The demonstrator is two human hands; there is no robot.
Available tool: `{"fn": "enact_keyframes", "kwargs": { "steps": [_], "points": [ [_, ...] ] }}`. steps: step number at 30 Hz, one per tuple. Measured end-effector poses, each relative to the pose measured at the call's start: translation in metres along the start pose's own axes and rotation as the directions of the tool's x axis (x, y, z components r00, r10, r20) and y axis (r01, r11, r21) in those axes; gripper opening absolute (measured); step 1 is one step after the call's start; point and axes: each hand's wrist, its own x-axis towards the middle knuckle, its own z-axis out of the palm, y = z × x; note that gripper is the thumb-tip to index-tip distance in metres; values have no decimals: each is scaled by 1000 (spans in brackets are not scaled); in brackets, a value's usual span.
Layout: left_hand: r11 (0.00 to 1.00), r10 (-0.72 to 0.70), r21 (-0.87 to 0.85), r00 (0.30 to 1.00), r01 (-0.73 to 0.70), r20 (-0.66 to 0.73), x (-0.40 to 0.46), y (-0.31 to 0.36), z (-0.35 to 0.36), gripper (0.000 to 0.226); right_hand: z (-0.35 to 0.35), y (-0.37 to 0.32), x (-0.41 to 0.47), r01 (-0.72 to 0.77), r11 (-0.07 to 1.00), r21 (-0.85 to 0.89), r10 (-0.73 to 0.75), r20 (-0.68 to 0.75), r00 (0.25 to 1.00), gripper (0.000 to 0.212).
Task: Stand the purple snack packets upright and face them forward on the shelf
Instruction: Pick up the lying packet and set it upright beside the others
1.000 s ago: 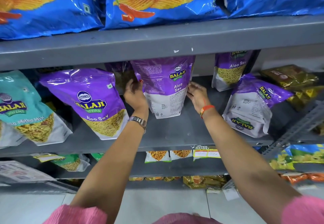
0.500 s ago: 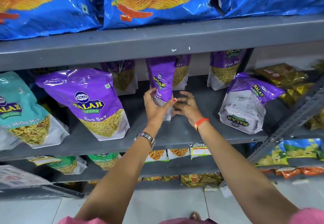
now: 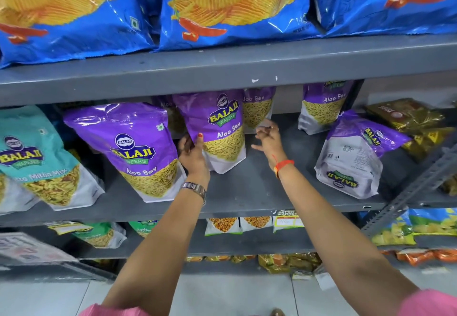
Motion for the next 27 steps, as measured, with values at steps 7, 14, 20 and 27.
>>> {"fn": "enact_keyframes", "kwargs": {
  "steps": [7, 14, 20, 27],
  "points": [
    [988, -27, -154, 998, 19, -49, -4, 1, 10, 21, 5, -16, 20, -31, 996, -83, 35, 44, 998, 46],
    [999, -31, -43, 998, 28, -51, 5, 2, 13, 10, 10, -19, 32, -21, 977, -214, 56, 159, 986, 34],
    [990, -123, -82, 986, 115, -111, 2, 11, 22, 32, 5, -10, 34, -85, 987, -133, 100, 113, 989, 33],
    [999, -37, -11, 984, 36, -175, -3, 13, 19, 9, 11, 2, 25, -96, 995, -10, 97, 72, 993, 31]
  ]
}}
